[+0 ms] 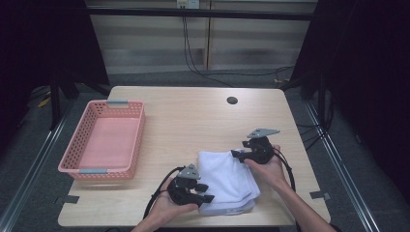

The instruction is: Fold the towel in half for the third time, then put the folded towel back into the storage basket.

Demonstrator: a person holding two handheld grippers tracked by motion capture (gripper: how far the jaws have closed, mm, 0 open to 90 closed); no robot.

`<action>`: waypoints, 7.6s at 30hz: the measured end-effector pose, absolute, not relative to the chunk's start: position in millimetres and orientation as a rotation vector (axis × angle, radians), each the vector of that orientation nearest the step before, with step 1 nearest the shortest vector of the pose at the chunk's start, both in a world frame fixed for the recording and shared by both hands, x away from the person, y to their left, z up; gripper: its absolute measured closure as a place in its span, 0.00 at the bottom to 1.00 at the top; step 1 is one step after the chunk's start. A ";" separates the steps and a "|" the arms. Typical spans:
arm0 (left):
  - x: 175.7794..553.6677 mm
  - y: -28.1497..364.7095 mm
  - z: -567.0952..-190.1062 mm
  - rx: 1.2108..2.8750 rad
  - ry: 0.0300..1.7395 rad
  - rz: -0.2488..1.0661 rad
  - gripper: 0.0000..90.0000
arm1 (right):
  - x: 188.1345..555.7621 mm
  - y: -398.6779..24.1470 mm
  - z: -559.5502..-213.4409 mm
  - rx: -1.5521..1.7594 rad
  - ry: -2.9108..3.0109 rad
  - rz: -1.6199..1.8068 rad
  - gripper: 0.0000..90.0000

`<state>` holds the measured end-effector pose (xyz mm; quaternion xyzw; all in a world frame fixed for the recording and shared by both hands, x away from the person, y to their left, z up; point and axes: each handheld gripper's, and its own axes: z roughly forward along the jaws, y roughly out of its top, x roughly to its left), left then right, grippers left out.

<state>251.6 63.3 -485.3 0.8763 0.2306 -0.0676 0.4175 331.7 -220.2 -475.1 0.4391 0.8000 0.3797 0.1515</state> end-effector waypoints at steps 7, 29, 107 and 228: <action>247.8 65.3 -490.8 2.159 0.604 -0.168 0.56 | 320.3 -235.7 -469.9 1.291 2.289 1.117 0.89; 222.3 89.2 -486.9 2.207 0.700 -0.148 0.30 | 320.7 -248.6 -495.8 1.345 2.419 1.212 0.23; 258.5 110.9 -438.3 2.083 0.673 -0.096 0.84 | 340.0 -241.4 -443.8 1.250 2.482 1.443 0.77; 297.0 431.8 -398.0 1.796 1.295 0.233 0.85 | 470.7 116.4 -395.5 1.062 2.577 1.567 0.78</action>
